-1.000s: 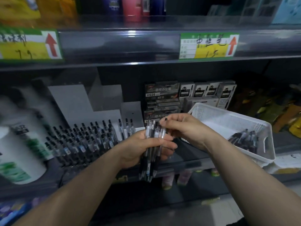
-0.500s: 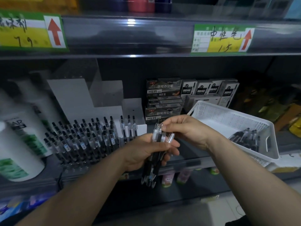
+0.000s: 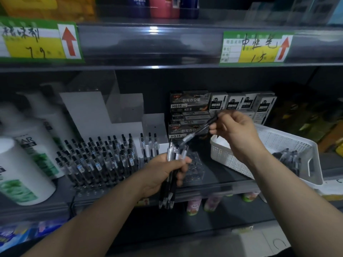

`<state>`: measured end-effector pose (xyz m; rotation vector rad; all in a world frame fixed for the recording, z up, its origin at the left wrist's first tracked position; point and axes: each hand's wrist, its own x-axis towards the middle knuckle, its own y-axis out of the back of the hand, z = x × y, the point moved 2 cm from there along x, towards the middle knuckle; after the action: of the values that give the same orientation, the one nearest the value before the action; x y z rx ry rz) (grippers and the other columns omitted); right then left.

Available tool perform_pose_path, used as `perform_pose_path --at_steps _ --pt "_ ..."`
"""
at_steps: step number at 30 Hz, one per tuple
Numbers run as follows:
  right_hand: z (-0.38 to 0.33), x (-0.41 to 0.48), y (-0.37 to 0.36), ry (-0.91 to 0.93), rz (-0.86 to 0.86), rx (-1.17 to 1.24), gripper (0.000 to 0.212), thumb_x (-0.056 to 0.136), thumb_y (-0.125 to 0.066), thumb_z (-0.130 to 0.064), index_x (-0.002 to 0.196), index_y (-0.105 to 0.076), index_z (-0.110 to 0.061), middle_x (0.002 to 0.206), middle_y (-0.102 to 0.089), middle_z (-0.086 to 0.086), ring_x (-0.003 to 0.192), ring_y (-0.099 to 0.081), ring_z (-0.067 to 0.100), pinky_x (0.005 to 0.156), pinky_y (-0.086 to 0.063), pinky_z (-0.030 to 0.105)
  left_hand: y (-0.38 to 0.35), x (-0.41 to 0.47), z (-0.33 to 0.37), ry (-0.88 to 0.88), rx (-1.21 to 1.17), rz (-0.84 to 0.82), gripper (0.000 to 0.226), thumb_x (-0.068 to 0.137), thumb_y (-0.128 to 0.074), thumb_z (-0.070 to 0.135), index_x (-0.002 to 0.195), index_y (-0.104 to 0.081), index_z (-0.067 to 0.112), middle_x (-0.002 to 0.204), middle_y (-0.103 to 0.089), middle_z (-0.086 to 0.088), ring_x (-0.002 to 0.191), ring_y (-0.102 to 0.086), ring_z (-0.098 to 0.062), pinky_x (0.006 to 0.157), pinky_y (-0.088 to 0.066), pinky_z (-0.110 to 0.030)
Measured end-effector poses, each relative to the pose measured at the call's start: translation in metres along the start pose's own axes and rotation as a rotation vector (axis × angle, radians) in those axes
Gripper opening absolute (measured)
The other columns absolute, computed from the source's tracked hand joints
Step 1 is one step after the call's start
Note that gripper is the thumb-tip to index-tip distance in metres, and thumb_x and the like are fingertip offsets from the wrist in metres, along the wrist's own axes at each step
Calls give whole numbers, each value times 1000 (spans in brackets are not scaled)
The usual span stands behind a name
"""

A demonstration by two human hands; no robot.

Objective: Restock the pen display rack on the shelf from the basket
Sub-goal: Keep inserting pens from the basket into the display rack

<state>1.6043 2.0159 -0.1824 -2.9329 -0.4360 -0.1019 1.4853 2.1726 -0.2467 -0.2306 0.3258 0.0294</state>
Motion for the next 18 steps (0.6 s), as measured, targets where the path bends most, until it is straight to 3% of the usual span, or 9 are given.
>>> perform_pose_path --at_steps 3,5,7,9,11,14,18 --pt "-3 -12 3 58 -33 -79 15 91 -51 7 84 -54 -5 65 -64 9 63 -69 21 71 -60 32 3 2 5 -71 6 25 9 96 -57 17 93 -54 9 67 -55 1 57 -49 -11 55 -45 -26" --pt "0 -21 2 57 -86 -163 19 85 -56 11 80 -56 -7 63 -64 10 65 -69 24 72 -59 29 3 4 8 -102 -34 56 14 98 -53 18 86 -49 12 64 -50 2 54 -46 -11 52 -44 -25" --pt "7 -29 -1 34 -171 -290 16 73 -68 3 74 -60 -12 66 -60 17 69 -61 28 68 -53 32 1 6 10 -116 -108 90 12 99 -51 19 93 -53 9 64 -49 3 52 -44 -10 52 -42 -25" --pt "17 -36 -3 -4 -272 -403 12 61 -69 -8 66 -63 -17 67 -59 18 74 -57 29 69 -43 36 -1 8 12 -128 -161 121 19 97 -53 21 105 -53 4 68 -50 2 53 -43 -10 52 -43 -25" --pt "27 -40 -4 -34 -362 -503 9 60 -64 -10 64 -63 -18 67 -62 19 72 -60 30 68 -42 35 -3 11 12 -132 -192 148 27 94 -58 23 110 -52 2 69 -53 1 53 -46 -10 51 -45 -25" --pt "35 -44 -2 -65 -467 -615 18 68 -71 -3 67 -62 -18 73 -68 25 78 -69 37 68 -48 36 -6 12 12 -106 -179 152 30 92 -60 27 112 -61 5 64 -54 0 55 -48 -11 52 -46 -25" --pt "34 -43 0 -87 -590 -714 18 73 -74 -1 69 -65 -16 68 -69 15 64 -61 20 63 -46 29 -14 12 14 -121 -189 117 20 95 -58 20 108 -61 5 92 -73 -4 58 -53 -8 54 -49 -23"
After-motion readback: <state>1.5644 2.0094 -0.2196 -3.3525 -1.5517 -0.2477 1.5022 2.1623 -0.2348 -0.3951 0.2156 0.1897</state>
